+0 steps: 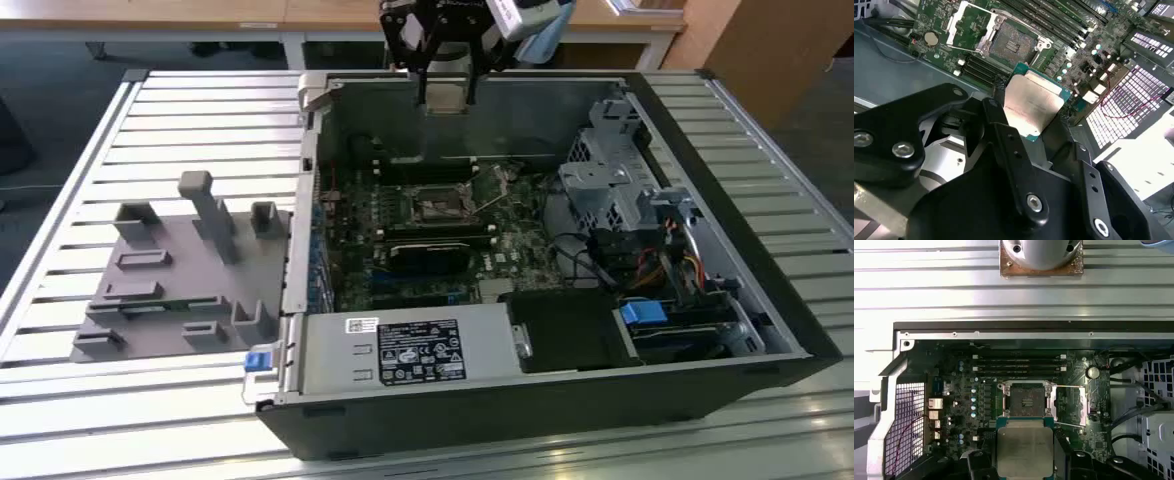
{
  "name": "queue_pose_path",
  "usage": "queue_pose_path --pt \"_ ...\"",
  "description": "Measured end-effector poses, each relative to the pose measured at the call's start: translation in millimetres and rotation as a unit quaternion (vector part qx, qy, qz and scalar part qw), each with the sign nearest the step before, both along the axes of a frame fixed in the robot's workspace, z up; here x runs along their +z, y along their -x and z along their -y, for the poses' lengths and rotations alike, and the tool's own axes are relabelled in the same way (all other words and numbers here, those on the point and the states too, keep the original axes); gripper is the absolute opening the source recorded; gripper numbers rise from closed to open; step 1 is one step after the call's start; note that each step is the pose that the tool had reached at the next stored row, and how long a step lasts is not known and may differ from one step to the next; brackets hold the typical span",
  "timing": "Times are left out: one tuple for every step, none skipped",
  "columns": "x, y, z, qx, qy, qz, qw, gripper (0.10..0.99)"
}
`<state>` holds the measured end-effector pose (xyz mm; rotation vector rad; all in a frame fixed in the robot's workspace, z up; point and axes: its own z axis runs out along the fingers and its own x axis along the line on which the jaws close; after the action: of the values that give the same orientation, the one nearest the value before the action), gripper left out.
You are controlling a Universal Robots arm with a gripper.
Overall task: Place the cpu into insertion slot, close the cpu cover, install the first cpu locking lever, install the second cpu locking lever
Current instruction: 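Place the cpu into insertion slot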
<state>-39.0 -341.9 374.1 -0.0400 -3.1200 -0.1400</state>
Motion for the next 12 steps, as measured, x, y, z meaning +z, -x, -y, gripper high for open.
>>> queue_pose_path --pt "0.0 0.0 0.0 0.0 0.0 0.0 1.0 0.541" --pt "0.0 0.0 0.0 0.0 0.0 0.0 1.0 0.541" --pt "0.0 0.0 0.0 0.0 0.0 0.0 1.0 0.541" --pt "0.0 0.0 0.0 0.0 0.0 0.0 1.0 0.541" --pt "0.0 0.0 0.0 0.0 0.0 0.0 1.0 0.541" --pt "0.0 0.0 0.0 -0.001 0.0 0.0 1.0 0.541" --pt "0.0 0.0 0.0 -0.002 0.0 0.0 1.0 0.541" --pt "0.0 0.0 0.0 -0.004 0.0 0.0 1.0 0.541" --pt "0.0 0.0 0.0 -0.005 0.0 0.0 1.0 0.541" --pt "0.0 0.0 0.0 -0.008 0.0 0.0 1.0 0.541" --pt "0.0 -0.1 0.0 -0.01 0.0 0.0 0.9999 0.541" --pt "0.0 0.0 0.0 -0.013 0.0 0.0 0.9999 0.541"
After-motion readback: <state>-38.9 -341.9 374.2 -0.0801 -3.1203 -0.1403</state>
